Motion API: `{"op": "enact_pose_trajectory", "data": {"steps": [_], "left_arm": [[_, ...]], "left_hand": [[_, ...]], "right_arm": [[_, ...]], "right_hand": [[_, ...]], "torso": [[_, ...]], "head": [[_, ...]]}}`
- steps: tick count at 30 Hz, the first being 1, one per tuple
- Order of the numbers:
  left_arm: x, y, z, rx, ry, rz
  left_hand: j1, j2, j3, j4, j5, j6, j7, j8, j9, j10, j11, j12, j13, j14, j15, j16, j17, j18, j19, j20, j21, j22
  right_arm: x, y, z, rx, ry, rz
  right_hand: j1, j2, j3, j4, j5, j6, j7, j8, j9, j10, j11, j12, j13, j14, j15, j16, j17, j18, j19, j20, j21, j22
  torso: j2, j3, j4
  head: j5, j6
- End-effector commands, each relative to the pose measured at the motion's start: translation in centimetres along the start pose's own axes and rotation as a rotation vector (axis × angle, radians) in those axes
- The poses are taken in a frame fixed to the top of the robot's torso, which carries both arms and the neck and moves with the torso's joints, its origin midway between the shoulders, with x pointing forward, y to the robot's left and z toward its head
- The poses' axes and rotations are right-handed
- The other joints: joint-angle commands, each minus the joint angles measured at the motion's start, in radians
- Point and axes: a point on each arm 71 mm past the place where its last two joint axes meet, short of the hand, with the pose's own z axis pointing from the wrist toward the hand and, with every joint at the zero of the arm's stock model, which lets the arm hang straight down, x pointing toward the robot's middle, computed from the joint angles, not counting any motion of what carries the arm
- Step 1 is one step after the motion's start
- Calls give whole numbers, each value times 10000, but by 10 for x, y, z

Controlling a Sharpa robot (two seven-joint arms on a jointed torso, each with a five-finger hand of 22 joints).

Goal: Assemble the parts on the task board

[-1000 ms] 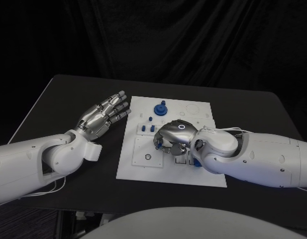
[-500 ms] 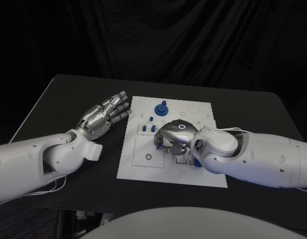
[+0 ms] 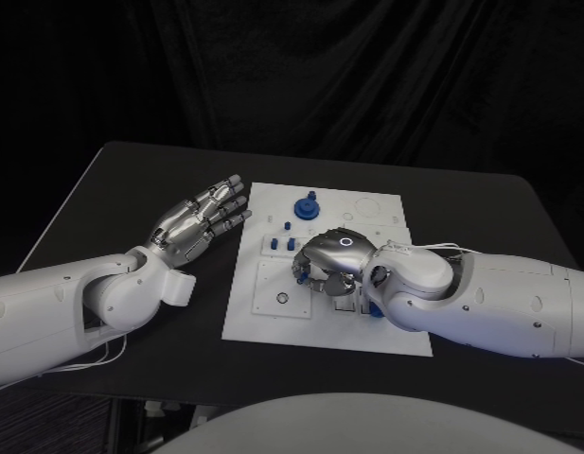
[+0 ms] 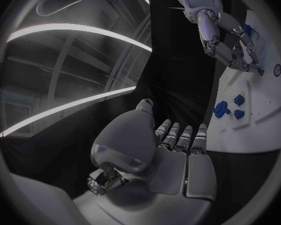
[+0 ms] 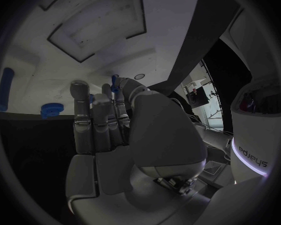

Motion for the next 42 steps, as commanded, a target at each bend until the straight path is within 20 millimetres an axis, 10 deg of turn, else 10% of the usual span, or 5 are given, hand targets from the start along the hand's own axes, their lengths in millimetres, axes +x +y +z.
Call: {"op": "enact_pose_trajectory", "data": {"steps": [1,34,42], "left_arm": [[2,1,1,26,164,-102],[3,4,2,-160,250,-158],[4,4,3,-198,288,-176]], "left_hand": [[107,-12,22,-64,49,9,54,46,11,46,13,67,17,10,28,74,12,76,-11,64,50,-19],[113,-13,26,-74,60,14,51,47,12,47,40,62,16,16,48,100,16,72,-13,75,48,-30],[128,-14,40,-108,88,85,188,62,21,50,-9,76,17,18,86,114,17,53,-8,96,48,-33]], "right_arm": [[3,0,-1,108,104,-40],[4,3,3,89,255,-69],[7,3,4,143,510,-98]], "right_hand": [[37,77,4,-65,-63,-53,-13,-51,15,67,-26,-35,6,-69,7,-49,-28,23,-9,37,-40,653],[-23,65,-14,-40,-157,-111,-5,-114,40,34,-12,-82,-1,-84,18,-42,-19,20,-17,45,-25,649],[-311,-31,19,202,-848,-830,-36,-820,-275,-446,125,-272,23,-284,146,-189,-187,53,-209,155,-375,551]], "torso": [[-4,5,11],[0,-9,17],[4,-2,7]], "head": [[-19,-1],[3,-1],[5,-1]]}}
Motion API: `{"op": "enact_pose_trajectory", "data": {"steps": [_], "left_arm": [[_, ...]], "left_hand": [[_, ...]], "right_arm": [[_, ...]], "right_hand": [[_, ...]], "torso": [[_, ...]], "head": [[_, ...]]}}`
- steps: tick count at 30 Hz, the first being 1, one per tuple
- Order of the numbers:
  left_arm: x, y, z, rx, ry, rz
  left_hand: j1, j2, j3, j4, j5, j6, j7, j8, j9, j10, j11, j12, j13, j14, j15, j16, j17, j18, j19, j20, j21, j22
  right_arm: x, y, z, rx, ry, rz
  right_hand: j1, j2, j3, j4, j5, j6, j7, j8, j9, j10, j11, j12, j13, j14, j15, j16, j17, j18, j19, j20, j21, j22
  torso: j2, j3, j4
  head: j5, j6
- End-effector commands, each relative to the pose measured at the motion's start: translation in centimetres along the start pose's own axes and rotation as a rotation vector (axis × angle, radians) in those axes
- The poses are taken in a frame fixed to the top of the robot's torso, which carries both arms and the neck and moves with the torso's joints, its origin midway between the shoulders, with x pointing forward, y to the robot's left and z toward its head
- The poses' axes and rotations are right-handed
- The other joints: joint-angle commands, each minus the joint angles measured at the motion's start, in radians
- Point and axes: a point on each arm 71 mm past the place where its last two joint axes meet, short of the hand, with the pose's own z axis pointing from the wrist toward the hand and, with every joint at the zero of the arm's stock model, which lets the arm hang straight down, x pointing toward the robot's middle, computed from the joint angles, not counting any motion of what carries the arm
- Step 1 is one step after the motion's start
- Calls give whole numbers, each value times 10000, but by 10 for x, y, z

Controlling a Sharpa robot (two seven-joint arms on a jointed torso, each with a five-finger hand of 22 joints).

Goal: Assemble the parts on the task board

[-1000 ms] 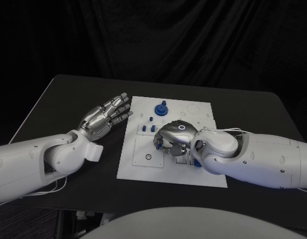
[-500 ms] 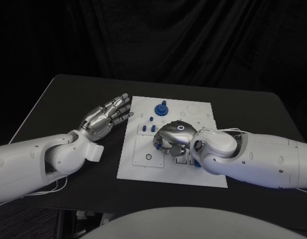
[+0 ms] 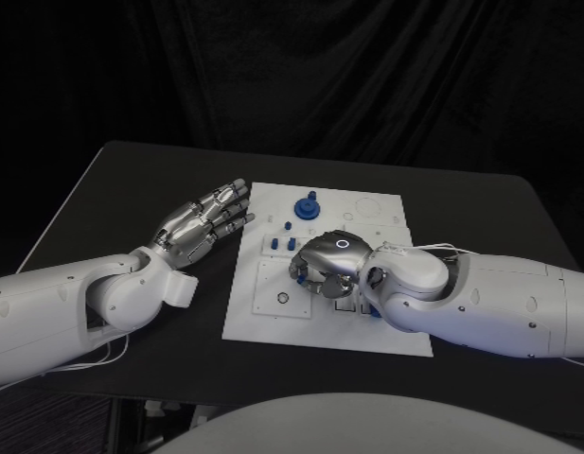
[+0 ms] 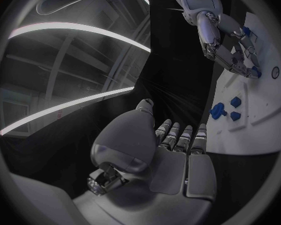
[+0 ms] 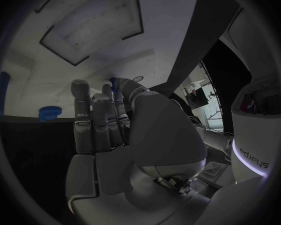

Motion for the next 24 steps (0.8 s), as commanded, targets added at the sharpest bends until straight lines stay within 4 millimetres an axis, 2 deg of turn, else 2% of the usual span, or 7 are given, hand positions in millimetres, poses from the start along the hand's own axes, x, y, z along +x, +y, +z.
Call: {"op": "enact_pose_trajectory", "data": {"steps": [1,8,9,10,15,20,24], "left_arm": [[3,1,1,40,179,-104],[3,1,1,40,193,-117],[3,1,1,46,190,-117],[3,0,0,53,185,-116],[2,0,0,64,163,-107],[2,0,-1,65,149,-103],[1,0,-1,66,124,-93]], "left_hand": [[91,26,12,-83,39,51,95,67,18,50,-20,35,11,15,86,35,8,51,-8,98,47,-18],[90,28,15,-89,42,94,138,78,24,50,-33,31,10,13,88,36,8,48,-9,98,46,-29],[90,28,15,-89,42,94,138,78,24,50,-33,31,10,13,88,36,8,48,-9,98,46,-29],[90,28,15,-89,42,79,137,75,22,49,-32,25,10,14,88,40,9,48,-8,98,46,-25],[92,28,17,-94,44,74,124,74,21,49,-19,30,10,14,91,40,8,47,-7,99,47,-22],[93,28,18,-98,46,78,117,75,21,49,-12,29,10,14,92,42,9,46,-5,100,47,-19],[93,28,18,-98,46,78,117,75,21,49,-12,29,10,14,92,42,9,46,-5,100,47,-19]], "right_arm": [[4,-1,0,188,287,-79],[6,-1,0,240,465,-97],[6,-1,0,249,483,-99],[6,-2,-1,257,497,-100],[5,-3,-3,284,367,-79],[2,-7,-9,340,67,87],[-9,-15,-18,636,-152,434]], "right_hand": [[-205,-91,-22,183,-422,-347,-66,-338,-213,-301,94,-116,33,-123,68,-64,-71,61,-115,52,-195,521],[-586,-286,-308,630,-1409,-822,-254,-895,-706,-1187,322,-83,218,-428,287,-288,-344,146,-380,263,-957,315],[-603,-293,-342,653,-1440,-899,-279,-951,-749,-1295,336,-78,239,-503,296,-356,-419,163,-439,278,-1092,280],[-617,-297,-473,710,-1545,-1105,-424,-1105,-895,-1656,373,12,353,-698,329,-494,-567,214,-605,323,-1478,179],[-603,-268,-760,811,-1743,-1406,-543,-1311,-1171,-2280,422,284,609,-883,356,-579,-701,258,-693,370,-1883,85],[-488,-215,-936,841,-1702,-1387,-556,-1291,-1327,-2803,467,492,773,-964,358,-587,-750,282,-715,375,-2134,47],[-181,-158,-937,718,-1050,-1228,-481,-1221,-1446,-3125,492,727,888,-1088,383,-637,-831,296,-767,379,-2390,35]], "torso": [[1,3,-2],[-5,3,-7],[-5,3,-7],[-6,4,-10],[-9,2,0],[-1,7,-5],[-4,-2,8]], "head": [[-8,-1],[2,-1],[5,-1],[6,-1],[-2,-1],[30,-1],[80,-1]]}}
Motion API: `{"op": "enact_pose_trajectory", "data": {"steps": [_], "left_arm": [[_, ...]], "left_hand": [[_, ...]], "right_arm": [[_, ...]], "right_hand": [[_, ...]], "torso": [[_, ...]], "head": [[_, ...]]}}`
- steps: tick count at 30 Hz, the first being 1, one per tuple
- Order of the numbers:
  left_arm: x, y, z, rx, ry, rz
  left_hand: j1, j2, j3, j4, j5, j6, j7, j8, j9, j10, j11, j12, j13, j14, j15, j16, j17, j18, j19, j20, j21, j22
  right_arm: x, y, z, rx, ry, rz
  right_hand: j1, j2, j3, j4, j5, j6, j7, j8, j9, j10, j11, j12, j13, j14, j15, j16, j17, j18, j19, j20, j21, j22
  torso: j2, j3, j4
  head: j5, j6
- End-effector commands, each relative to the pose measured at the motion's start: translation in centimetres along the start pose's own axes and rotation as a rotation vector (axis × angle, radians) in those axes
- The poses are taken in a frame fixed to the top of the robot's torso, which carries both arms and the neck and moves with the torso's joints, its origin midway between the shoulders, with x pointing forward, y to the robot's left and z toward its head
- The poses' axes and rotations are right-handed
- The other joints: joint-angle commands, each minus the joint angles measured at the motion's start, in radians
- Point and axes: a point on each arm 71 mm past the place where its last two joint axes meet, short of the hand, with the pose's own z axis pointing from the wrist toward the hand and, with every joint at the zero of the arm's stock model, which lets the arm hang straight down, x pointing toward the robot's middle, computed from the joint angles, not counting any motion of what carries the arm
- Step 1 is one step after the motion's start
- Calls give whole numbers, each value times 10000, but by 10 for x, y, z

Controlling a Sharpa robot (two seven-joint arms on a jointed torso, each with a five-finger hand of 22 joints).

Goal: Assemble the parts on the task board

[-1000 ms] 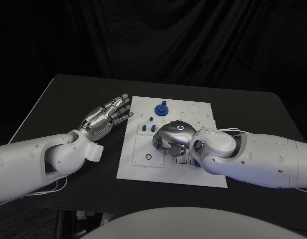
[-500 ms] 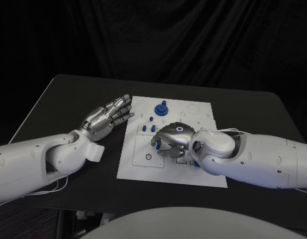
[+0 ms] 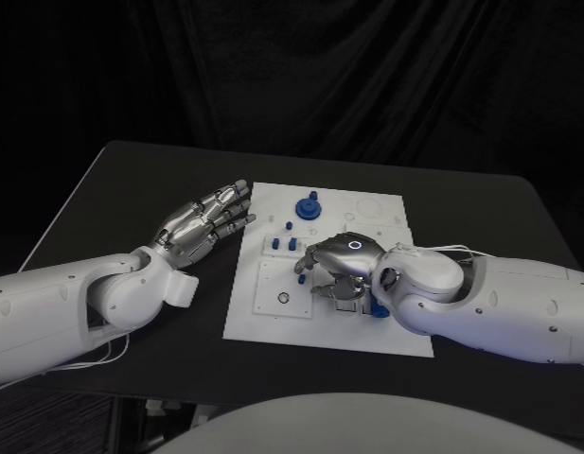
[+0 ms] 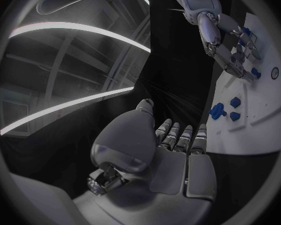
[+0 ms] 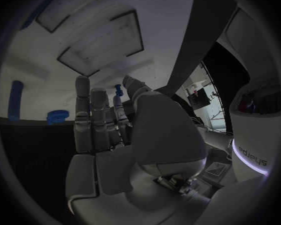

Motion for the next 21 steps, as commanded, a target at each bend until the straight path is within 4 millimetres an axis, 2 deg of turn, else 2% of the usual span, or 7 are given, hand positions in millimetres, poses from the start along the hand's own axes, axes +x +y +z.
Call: {"op": "enact_pose_trajectory", "data": {"steps": [1,4,5,9,14,20,21], "left_arm": [[1,0,-1,105,100,-67],[1,0,-1,97,80,-55],[2,0,-1,94,79,-52],[3,0,1,84,81,-45],[3,1,2,83,83,-34],[3,2,3,75,103,-45],[4,3,3,72,115,-55]], "left_hand": [[94,27,-7,-73,46,-12,27,35,6,49,-12,29,12,-20,59,42,10,46,30,65,47,1],[96,28,-5,-77,52,-5,22,36,7,49,-6,34,12,-19,60,49,11,46,31,66,48,2],[96,28,-5,-77,52,-5,22,36,7,49,-6,34,12,-19,60,49,11,46,31,66,48,2],[98,28,-3,-81,57,17,17,41,10,51,-2,47,14,-17,61,63,14,45,32,67,48,3],[102,33,1,-85,63,17,13,41,10,52,2,47,14,-15,61,69,15,45,37,71,51,16],[112,50,16,-95,74,7,6,40,8,52,7,43,14,-16,66,62,13,46,37,80,50,13],[112,50,16,-95,74,7,6,40,8,52,7,43,14,-16,66,62,13,46,37,80,50,13]], "right_arm": [[-17,-9,-6,430,-490,393],[-33,-21,-12,790,-550,525],[-38,-26,-15,946,-518,555],[-56,-49,-31,1678,-510,568],[-62,-78,-55,2644,-455,549],[-57,-100,-75,3367,-358,600],[-56,-102,-77,3439,-332,614]], "right_hand": [[163,22,17,-83,267,136,70,89,-52,-65,13,125,44,-26,41,24,7,133,13,13,-34,40],[204,98,61,-81,538,220,74,111,-113,-125,14,214,58,-64,20,0,-39,151,6,3,-112,58],[219,129,84,-82,624,186,128,81,-163,-181,20,225,45,-53,25,19,-29,145,22,5,-110,78],[207,159,86,-69,628,99,161,4,-326,-482,67,54,-122,-10,32,45,-41,139,97,10,-90,130],[176,197,37,-37,525,124,131,-21,-607,-675,110,-391,-586,199,-7,145,14,105,347,-17,127,227],[-42,223,-223,263,-167,171,68,-19,-972,-645,157,-835,-1186,428,13,285,106,55,620,0,324,301],[-65,223,-277,322,-294,186,57,-12,-1034,-569,153,-863,-1273,445,17,288,100,47,653,3,323,305]], "torso": [[3,-8,14],[7,2,-7],[8,2,-7],[0,-3,6],[8,-8,13],[-3,-18,26],[4,-7,14]], "head": [[49,-1],[77,-1],[71,-1],[14,-1],[5,-1],[-23,-1],[-23,-1]]}}
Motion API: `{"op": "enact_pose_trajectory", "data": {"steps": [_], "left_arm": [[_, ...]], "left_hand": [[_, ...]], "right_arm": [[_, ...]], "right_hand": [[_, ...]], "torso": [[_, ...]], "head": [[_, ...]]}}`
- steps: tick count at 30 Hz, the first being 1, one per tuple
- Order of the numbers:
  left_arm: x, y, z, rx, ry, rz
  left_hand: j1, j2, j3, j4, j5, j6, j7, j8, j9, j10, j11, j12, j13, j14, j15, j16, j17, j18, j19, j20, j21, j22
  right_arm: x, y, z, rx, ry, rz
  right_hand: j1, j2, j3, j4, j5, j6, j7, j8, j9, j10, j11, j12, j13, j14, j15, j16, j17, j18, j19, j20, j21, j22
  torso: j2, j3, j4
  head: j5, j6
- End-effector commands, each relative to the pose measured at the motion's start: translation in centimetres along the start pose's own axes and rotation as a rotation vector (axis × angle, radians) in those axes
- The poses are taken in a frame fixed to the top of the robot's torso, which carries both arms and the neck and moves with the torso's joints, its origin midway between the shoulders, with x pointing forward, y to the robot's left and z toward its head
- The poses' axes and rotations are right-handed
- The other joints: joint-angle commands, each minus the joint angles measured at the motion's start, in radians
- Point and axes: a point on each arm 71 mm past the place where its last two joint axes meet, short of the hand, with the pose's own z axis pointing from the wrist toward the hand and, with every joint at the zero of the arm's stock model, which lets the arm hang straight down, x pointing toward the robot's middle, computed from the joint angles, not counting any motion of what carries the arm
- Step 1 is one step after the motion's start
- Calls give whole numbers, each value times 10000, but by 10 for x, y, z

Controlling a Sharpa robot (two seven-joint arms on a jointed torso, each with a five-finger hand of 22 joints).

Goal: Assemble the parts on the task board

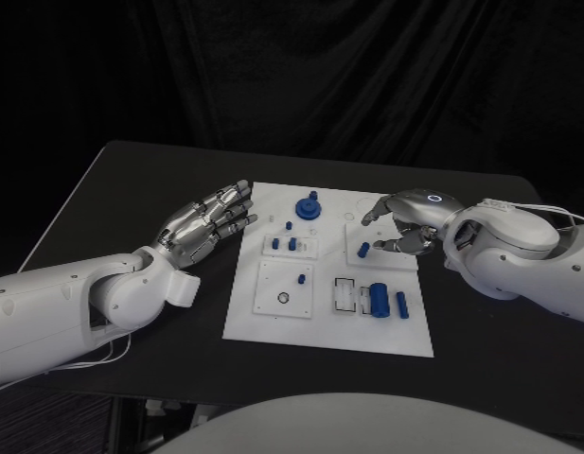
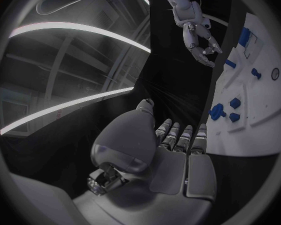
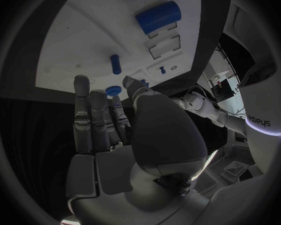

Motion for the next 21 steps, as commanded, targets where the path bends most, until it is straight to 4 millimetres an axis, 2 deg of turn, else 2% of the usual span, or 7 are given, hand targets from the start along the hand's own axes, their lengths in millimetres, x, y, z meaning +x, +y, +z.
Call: {"op": "enact_pose_trajectory", "data": {"steps": [1,4,7,9,12,16,21], "left_arm": [[2,1,1,91,91,-59],[3,2,1,85,108,-85],[3,3,0,76,104,-96],[3,4,0,61,100,-108],[3,6,0,30,114,-140],[3,8,-2,-7,122,-188],[3,10,-4,-39,116,-225]], "left_hand": [[74,12,-12,-67,36,7,6,41,11,52,7,43,15,-16,67,23,14,48,-1,43,50,12],[83,22,-1,-75,41,2,5,39,10,52,8,40,14,-16,71,25,14,48,0,49,51,14],[83,22,-1,-75,41,2,5,39,10,52,8,40,14,-16,71,25,14,48,0,49,51,14],[83,22,-1,-75,41,2,5,39,10,52,8,40,14,-16,71,25,14,48,0,49,51,14],[92,31,9,-85,44,-6,4,38,8,52,13,46,15,-16,75,24,14,50,4,54,53,24],[92,31,9,-85,44,-6,4,38,8,52,13,46,15,-16,75,24,14,50,4,54,53,24],[110,50,31,-103,50,-20,0,34,6,52,24,39,14,-16,85,29,14,52,4,67,52,20]], "right_arm": [[5,-8,-3,530,252,206],[9,-12,-3,601,323,207],[12,-13,-1,577,331,206],[14,-14,2,535,304,204],[18,-14,6,474,338,198],[24,-11,10,330,415,212],[32,-4,16,83,453,269]], "right_hand": [[-116,-31,-53,97,-164,30,-54,-29,-82,93,12,-73,-120,67,0,61,2,49,78,5,33,307],[-112,-16,-158,214,-341,168,-21,32,-213,376,-23,-94,-312,132,-9,94,18,38,181,-7,69,328],[-93,-12,-184,237,-377,196,-20,42,-257,510,-42,-70,-355,151,-6,106,28,33,206,-6,67,332],[-51,14,-209,268,-423,328,37,103,-302,961,-106,99,-365,220,0,162,78,8,304,-1,200,371],[12,21,-242,293,-440,465,108,161,-362,1294,-161,188,-408,258,-19,179,86,6,364,-16,210,389],[123,21,-253,281,-428,444,171,137,-451,1587,-194,243,-458,278,-24,174,72,-1,414,-24,210,405],[207,35,-258,296,-379,468,277,141,-541,1984,-221,278,-530,328,-31,198,94,-10,478,-35,225,426]], "torso": [[2,5,-9],[9,4,-28],[12,7,-13],[4,11,-21],[0,17,1],[-7,28,-32],[-6,22,-17]], "head": [[-16,-1],[-25,-1],[-69,-1],[-87,-1],[-111,-1],[-101,-1],[-168,-1]]}}
